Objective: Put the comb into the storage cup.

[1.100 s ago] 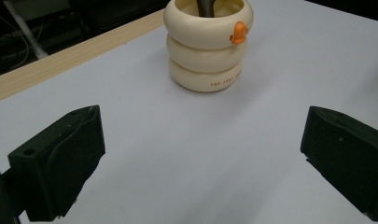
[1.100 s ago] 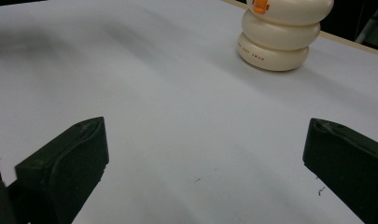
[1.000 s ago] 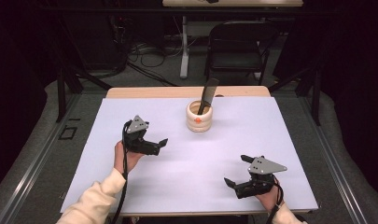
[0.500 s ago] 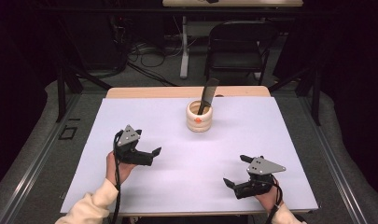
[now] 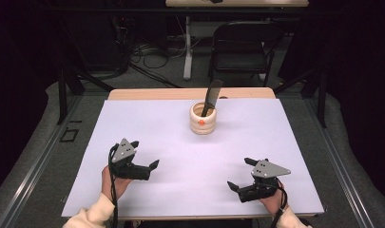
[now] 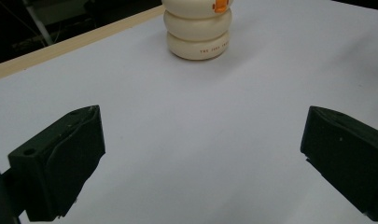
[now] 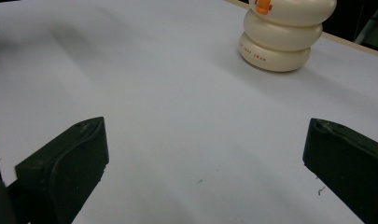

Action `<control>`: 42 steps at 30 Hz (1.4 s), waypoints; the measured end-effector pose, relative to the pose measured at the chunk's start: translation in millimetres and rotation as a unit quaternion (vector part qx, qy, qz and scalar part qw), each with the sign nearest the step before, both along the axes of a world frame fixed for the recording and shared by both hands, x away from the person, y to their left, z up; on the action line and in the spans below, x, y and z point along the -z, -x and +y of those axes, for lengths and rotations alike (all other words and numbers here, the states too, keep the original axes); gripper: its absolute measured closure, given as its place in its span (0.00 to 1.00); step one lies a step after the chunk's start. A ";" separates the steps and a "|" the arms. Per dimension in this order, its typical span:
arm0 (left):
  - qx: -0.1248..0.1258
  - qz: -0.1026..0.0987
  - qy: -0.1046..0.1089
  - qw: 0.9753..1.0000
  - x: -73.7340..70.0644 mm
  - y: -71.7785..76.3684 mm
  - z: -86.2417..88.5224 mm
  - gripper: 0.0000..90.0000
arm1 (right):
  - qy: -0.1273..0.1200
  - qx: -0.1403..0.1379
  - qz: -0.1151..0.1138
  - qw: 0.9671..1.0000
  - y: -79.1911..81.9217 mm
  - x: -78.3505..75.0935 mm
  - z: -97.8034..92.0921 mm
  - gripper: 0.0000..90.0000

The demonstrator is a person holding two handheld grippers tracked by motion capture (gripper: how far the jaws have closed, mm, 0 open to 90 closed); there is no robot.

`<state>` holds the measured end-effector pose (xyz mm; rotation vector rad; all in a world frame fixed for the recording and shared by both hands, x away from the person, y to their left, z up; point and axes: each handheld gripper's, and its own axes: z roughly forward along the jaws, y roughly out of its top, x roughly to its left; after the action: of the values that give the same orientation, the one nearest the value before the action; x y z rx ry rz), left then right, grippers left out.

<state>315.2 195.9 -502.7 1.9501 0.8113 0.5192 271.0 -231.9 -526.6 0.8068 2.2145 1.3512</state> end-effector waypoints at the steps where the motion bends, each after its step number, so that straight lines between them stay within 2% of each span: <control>1: -0.001 -0.001 -0.001 1.000 0.3 1.9 0.8 0.00 | 0.000 0.000 0.000 1.000 0.0 0.0 0.0 0.00; 19: -0.015 -0.005 -0.005 1.000 4.1 31.0 15.1 0.00 | 0.003 0.004 0.001 1.000 0.0 0.5 0.1 0.00; 25: -0.017 -0.002 -0.005 1.000 7.9 39.0 16.8 0.00 | 0.004 0.004 0.002 1.000 -0.2 0.9 0.1 0.00; 30: -0.019 -0.002 -0.014 1.000 10.1 44.8 18.9 0.00 | 0.003 0.005 0.002 1.000 0.4 0.8 0.3 0.00; 33: -0.023 0.004 -0.015 1.000 12.3 48.5 21.0 0.00 | 0.005 0.005 0.002 1.000 0.2 1.1 0.3 0.00; 38: -0.027 0.003 -0.019 0.999 13.2 51.5 25.4 0.00 | 0.005 0.005 0.006 1.000 -0.4 1.7 0.2 0.00; 42: -0.026 0.009 -0.015 1.000 13.7 49.8 26.6 0.00 | 0.005 0.003 0.005 1.000 0.4 1.4 0.3 0.00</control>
<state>265.4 222.5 -516.4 1.9682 0.8713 0.5485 270.6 -231.6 -527.9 0.8172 2.2239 1.3341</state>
